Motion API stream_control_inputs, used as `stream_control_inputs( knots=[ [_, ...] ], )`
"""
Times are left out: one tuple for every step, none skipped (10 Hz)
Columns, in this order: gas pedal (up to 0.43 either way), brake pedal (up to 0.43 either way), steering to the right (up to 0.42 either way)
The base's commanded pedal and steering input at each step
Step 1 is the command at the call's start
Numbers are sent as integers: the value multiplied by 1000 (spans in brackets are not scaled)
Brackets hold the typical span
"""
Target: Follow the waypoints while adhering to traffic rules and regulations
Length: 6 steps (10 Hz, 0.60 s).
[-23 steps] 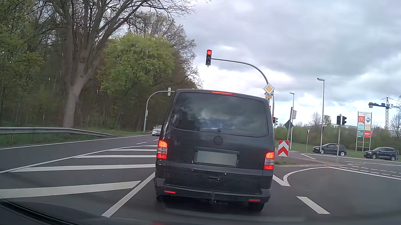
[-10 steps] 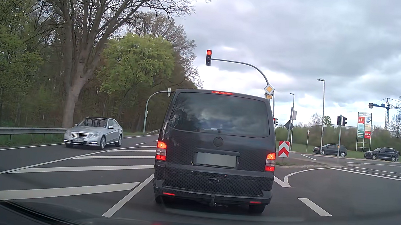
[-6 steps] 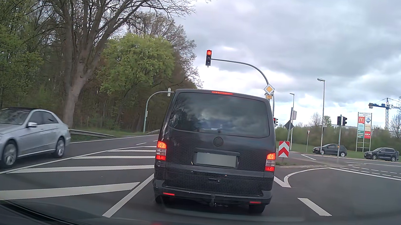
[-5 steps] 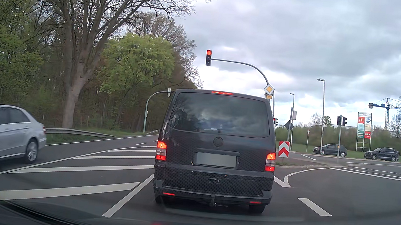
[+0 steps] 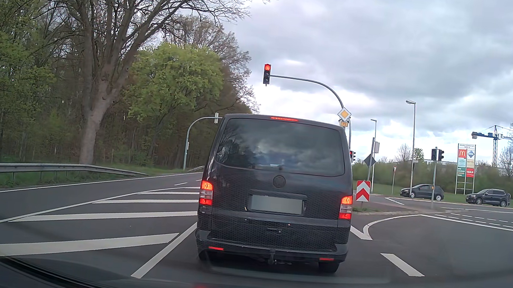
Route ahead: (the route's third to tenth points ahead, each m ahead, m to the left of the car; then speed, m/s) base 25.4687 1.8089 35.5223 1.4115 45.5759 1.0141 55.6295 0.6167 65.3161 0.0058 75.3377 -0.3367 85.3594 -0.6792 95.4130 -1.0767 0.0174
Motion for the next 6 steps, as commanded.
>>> stream_control_inputs(
  knots=[
    [0, 195, -1],
    [0, 195, -1],
    [0, 195, -2],
    [0, 195, -1],
    [0, 195, -1],
    [0, 195, -1]
  ],
)
